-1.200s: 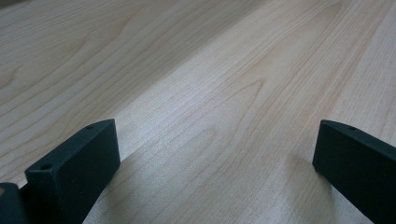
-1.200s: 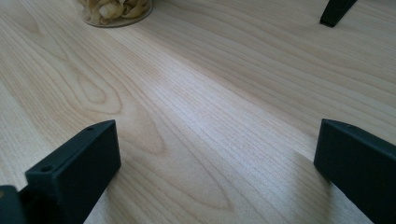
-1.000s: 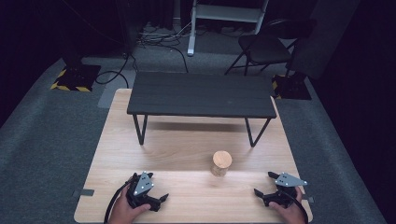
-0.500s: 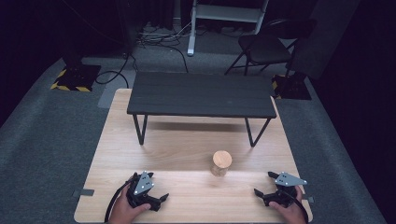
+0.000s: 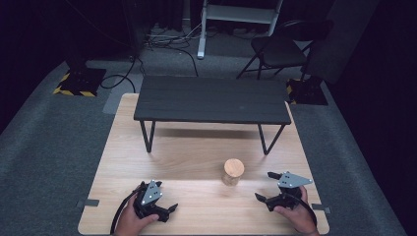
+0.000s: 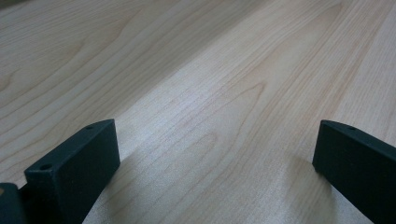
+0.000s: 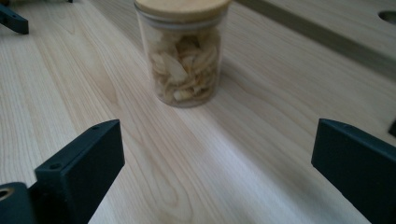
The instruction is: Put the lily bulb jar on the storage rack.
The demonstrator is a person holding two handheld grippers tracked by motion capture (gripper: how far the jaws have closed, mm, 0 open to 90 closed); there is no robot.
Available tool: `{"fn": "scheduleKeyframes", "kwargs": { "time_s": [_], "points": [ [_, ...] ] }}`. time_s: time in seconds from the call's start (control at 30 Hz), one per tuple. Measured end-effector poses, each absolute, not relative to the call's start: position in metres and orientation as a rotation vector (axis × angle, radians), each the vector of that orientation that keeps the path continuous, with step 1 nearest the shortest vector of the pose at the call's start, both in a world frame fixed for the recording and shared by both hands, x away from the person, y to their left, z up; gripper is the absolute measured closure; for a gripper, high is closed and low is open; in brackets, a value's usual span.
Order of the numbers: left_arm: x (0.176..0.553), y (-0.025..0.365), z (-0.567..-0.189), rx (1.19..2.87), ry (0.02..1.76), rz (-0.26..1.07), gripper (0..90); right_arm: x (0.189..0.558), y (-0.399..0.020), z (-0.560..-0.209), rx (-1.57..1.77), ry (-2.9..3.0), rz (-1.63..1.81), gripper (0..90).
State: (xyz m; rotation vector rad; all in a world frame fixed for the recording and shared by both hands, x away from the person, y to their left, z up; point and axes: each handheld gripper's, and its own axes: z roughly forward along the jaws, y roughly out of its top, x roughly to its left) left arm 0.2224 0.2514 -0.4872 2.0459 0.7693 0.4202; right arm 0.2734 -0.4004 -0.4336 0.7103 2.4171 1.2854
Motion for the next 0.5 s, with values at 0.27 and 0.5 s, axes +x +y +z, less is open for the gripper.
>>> {"fn": "scheduleKeyframes", "kwargs": {
  "time_s": [0.27,0.5],
  "points": [
    [0.223,0.252,-0.487,2.047,0.766,0.418,0.5,0.294,-0.371,-0.413,0.607,2.463,1.262,2.2],
    [0.223,0.252,-0.487,2.047,0.764,0.417,0.5,0.31,-0.351,-0.407,0.588,2.494,1.265,2.2]
  ]
}}
